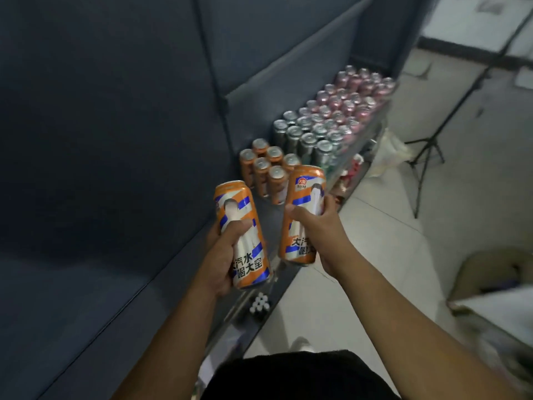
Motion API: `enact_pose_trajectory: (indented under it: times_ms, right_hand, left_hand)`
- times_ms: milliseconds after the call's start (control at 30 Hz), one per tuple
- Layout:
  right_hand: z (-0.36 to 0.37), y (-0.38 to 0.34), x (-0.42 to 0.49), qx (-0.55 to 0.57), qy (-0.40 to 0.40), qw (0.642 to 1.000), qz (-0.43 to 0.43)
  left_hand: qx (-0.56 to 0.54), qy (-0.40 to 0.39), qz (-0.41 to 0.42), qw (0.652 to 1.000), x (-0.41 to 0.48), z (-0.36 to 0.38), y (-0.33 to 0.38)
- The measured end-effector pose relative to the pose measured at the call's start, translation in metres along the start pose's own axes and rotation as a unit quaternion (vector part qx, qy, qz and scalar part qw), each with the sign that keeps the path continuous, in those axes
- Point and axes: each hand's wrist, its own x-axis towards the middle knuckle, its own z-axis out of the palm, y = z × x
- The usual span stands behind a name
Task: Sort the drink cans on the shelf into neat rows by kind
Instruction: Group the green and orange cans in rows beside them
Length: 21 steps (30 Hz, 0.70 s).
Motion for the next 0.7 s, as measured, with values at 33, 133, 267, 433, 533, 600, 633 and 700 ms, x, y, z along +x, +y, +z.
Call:
enact_pose_trajectory:
  times_ms: [33, 133, 267, 433, 533, 600, 633, 700]
  right_hand:
    - [-0.013, -0.004, 0.002, 0.002, 0.016, 1.000, -0.005]
    - [-0.047, -0.011, 0.009, 0.020, 0.064, 0.998, -0.014]
    - [-0.075, -0.014, 0.028, 0.023, 0.121, 0.992, -0.027]
    - [-0.096, -0.027, 0.066, 0.011, 0.153, 0.988, -0.036]
    - [-0.099, -0.041, 0.095, -0.006, 0.169, 0.984, -0.048]
    - [-0.099, -0.050, 0.115, -0.009, 0.179, 0.983, -0.047]
    - [-0.099, -0.054, 0.124, -0.008, 0.184, 0.982, -0.045]
    - [-0.099, -0.061, 0.142, -0.007, 0.188, 0.981, -0.045]
  left_hand:
    - [0.009, -0.014, 0.001, 1.000, 0.005, 0.015, 0.000]
    - [0.029, -0.067, -0.012, 0.997, 0.022, 0.053, 0.001]
    - [0.071, -0.118, -0.008, 0.990, 0.052, 0.092, 0.001]
    - [0.115, -0.158, 0.002, 0.981, 0.109, 0.125, 0.000]
    - [0.135, -0.183, 0.010, 0.974, 0.147, 0.140, 0.006]
    - [0.139, -0.189, 0.004, 0.972, 0.170, 0.147, 0.012]
    - [0.138, -0.190, 0.001, 0.972, 0.180, 0.151, 0.017]
    - [0.137, -0.194, -0.003, 0.971, 0.200, 0.158, 0.024]
